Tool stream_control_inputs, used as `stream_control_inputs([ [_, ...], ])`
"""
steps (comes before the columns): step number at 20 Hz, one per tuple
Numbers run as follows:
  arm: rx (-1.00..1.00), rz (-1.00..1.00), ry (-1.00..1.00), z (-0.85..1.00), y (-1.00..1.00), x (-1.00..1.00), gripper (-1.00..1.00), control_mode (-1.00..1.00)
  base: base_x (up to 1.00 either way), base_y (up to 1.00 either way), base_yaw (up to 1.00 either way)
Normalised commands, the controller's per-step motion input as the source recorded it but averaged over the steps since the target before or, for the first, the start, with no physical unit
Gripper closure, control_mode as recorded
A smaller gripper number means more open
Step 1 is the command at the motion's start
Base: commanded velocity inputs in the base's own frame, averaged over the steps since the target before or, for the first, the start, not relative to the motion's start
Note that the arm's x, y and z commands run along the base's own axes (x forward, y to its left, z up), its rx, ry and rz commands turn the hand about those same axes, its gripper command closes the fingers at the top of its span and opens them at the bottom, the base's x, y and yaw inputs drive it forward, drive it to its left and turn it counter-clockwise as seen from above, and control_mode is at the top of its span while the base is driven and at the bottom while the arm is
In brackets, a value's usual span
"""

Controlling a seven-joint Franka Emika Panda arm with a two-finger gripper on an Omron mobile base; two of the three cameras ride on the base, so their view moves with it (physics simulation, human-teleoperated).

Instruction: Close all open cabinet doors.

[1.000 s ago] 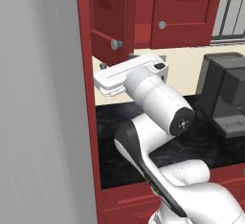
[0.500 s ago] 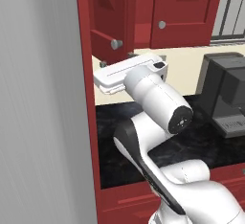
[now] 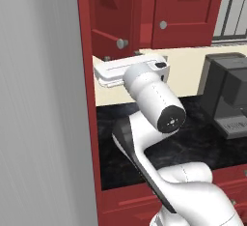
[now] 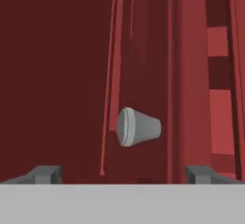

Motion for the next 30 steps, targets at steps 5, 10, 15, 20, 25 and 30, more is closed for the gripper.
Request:
stream_control_inputs([
  [5,0.07,-0.07,0.00,0.01,-0.16,0.59,-1.00,-1.00,0.00,0.00,0.00],
  [10,0.06,-0.06,0.00,0.00,-0.13,0.56,-1.00,-1.00,0.00,0.00,0.00],
  [15,0.02,-0.07,0.00,0.00,-0.03,0.56,-1.00,-1.00,0.00,0.00,0.00],
  [20,0.00,-0.09,0.00,-0.01,0.00,0.57,-1.00,-1.00,0.00,0.00,0.00],
  [25,0.00,-0.11,0.00,-0.10,0.00,0.58,-1.00,-1.00,0.00,0.00,0.00],
  [30,-0.01,-0.09,-0.06,-0.28,0.00,0.41,-1.00,-1.00,0.00,0.00,0.00],
])
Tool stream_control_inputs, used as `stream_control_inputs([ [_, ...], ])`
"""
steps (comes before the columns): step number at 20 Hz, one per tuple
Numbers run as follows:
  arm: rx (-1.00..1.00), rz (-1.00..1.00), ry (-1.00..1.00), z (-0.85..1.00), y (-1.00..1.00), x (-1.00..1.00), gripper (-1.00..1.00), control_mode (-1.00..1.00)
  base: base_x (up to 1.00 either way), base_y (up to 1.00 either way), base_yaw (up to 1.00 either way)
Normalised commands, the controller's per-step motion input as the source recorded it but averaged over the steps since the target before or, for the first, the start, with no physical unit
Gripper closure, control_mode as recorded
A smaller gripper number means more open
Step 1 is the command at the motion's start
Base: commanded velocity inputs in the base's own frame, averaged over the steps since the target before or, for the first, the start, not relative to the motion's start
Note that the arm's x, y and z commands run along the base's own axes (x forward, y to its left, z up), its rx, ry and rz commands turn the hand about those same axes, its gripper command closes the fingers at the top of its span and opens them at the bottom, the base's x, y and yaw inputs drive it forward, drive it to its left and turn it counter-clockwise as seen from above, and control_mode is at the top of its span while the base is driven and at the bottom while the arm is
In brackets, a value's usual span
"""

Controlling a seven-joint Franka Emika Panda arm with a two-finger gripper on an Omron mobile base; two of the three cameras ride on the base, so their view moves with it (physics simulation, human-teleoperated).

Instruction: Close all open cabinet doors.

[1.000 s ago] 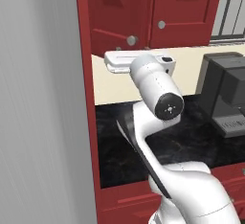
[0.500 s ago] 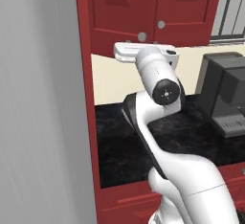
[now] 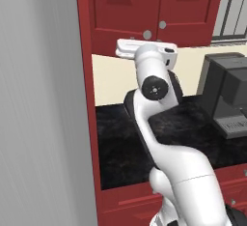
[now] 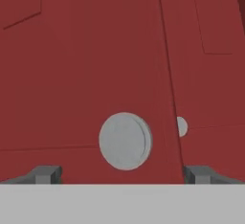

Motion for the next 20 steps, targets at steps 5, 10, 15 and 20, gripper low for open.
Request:
stream_control_inputs([
  [5,-0.03,-0.09,-0.06,-0.37,0.01,0.49,-1.00,-1.00,0.00,0.00,0.00],
  [10,-0.01,-0.19,0.00,-0.21,0.04,0.62,-1.00,-1.00,0.00,0.00,0.00],
  [15,0.00,-0.17,0.00,-0.11,0.04,0.48,-1.00,-1.00,0.00,0.00,0.00],
  [20,0.00,-0.04,0.00,-0.02,0.00,0.53,-1.00,-1.00,0.00,0.00,0.00],
])
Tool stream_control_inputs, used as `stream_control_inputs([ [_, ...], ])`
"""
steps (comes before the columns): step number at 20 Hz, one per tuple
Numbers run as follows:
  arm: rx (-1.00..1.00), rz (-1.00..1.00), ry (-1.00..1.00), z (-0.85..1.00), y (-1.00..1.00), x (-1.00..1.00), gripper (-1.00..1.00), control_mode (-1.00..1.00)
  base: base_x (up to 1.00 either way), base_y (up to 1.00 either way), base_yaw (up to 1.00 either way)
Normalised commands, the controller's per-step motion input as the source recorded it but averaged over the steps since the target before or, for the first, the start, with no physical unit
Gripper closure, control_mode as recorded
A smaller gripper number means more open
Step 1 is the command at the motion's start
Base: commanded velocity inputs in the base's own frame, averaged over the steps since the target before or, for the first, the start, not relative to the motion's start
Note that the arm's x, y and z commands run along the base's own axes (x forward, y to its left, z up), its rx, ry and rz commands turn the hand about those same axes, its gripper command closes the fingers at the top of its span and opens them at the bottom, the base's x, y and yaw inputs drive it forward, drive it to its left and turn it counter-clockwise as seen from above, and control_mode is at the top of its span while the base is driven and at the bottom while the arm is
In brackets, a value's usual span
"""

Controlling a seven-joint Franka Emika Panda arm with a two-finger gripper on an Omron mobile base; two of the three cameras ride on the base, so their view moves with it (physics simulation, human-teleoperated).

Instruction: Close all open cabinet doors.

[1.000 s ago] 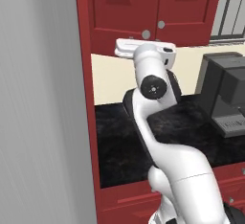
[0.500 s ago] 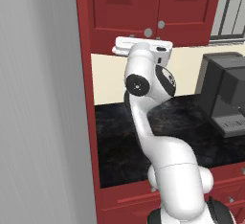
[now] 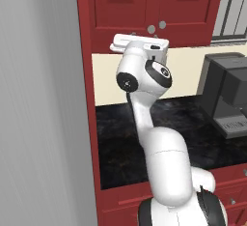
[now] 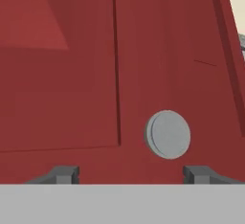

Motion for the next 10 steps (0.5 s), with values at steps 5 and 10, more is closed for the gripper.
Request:
stream_control_inputs([
  [5,0.00,0.00,0.00,0.00,0.00,0.53,-1.00,-1.00,0.00,0.00,0.00],
  [10,0.00,0.00,0.00,0.00,0.00,0.24,-1.00,-1.00,0.00,0.00,0.00],
])
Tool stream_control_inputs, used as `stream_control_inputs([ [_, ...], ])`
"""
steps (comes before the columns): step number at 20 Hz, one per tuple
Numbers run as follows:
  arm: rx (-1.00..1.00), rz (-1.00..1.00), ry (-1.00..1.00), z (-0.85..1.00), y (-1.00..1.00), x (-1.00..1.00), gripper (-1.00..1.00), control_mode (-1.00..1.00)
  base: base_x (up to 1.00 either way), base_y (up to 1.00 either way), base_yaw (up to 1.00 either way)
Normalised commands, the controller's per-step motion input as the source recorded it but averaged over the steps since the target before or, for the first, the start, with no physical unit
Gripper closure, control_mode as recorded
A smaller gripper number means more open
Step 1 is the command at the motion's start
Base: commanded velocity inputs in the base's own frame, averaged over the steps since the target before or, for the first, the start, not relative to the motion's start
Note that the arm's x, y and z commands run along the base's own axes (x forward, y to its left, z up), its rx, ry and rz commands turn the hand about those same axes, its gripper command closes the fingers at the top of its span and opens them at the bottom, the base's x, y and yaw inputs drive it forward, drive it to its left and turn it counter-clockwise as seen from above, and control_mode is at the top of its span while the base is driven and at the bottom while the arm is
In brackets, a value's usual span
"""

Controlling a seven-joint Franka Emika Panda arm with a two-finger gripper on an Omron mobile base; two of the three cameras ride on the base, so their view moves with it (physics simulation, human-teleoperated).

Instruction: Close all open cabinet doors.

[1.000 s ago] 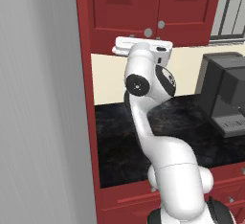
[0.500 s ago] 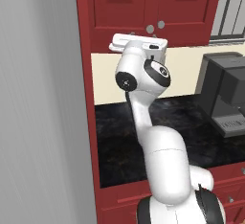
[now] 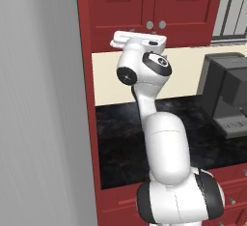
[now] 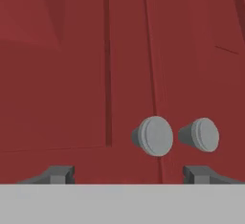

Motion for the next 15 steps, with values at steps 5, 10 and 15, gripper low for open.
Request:
stream_control_inputs([
  [5,0.00,0.02,0.00,0.00,0.00,0.04,-1.00,-1.00,0.00,0.00,0.00],
  [10,0.00,0.01,0.00,0.00,0.00,0.00,-1.00,-1.00,0.00,0.00,0.00],
  [15,0.00,0.03,0.00,0.00,0.00,0.11,-1.00,-1.00,0.00,0.00,0.00],
])
